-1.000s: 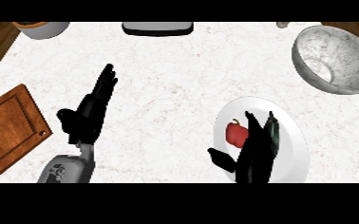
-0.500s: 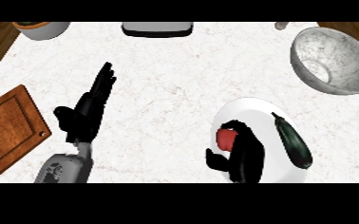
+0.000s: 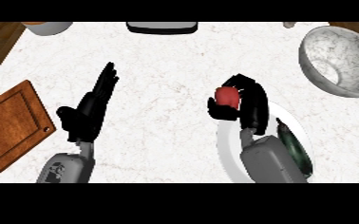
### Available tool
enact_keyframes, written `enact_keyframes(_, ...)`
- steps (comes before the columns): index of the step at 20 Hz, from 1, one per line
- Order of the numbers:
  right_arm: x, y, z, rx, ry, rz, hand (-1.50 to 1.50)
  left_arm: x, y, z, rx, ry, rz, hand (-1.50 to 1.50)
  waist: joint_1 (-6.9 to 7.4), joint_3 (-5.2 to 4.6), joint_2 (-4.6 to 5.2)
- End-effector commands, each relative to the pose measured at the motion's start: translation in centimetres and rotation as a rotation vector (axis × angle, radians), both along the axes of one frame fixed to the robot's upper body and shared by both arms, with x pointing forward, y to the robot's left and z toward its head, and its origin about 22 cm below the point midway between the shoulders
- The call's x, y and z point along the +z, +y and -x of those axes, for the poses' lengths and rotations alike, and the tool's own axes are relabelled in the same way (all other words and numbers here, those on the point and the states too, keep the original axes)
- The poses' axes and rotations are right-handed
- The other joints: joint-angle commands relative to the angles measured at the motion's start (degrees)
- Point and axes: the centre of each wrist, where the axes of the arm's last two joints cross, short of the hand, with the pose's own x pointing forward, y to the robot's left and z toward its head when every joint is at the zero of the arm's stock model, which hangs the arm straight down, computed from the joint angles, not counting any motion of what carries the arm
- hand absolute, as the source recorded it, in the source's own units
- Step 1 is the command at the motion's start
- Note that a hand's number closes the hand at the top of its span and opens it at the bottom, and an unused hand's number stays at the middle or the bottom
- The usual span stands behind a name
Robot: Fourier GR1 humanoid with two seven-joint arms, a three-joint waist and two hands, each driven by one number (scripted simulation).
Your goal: Pick the bell pepper from the plate and place it in the bowl
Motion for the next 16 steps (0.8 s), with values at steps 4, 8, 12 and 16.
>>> enact_keyframes(4,4.5,0.4,-4.8,0.088,-0.302,-0.039,1.5,0.0,0.8,0.1,0.014,0.003,-0.005,0.0,-0.37,0.02,-0.13)
enact_keyframes(8,8.8,0.1,-6.1,0.053,-0.4,0.108,1.5,-0.8,-0.7,-0.3,0.011,-0.008,-0.001,0.0,-1.17,-0.05,-0.32)
enact_keyframes(12,12.1,1.1,-6.4,-0.019,-0.422,0.182,1.5,1.2,1.3,0.7,0.02,0.0,0.013,0.0,-0.94,-0.04,-0.52)
enact_keyframes(16,18.1,1.5,-6.5,-0.095,-0.386,0.231,1.5,0.4,1.7,-0.5,0.021,-0.01,-0.015,0.0,-1.36,-0.08,-0.54)
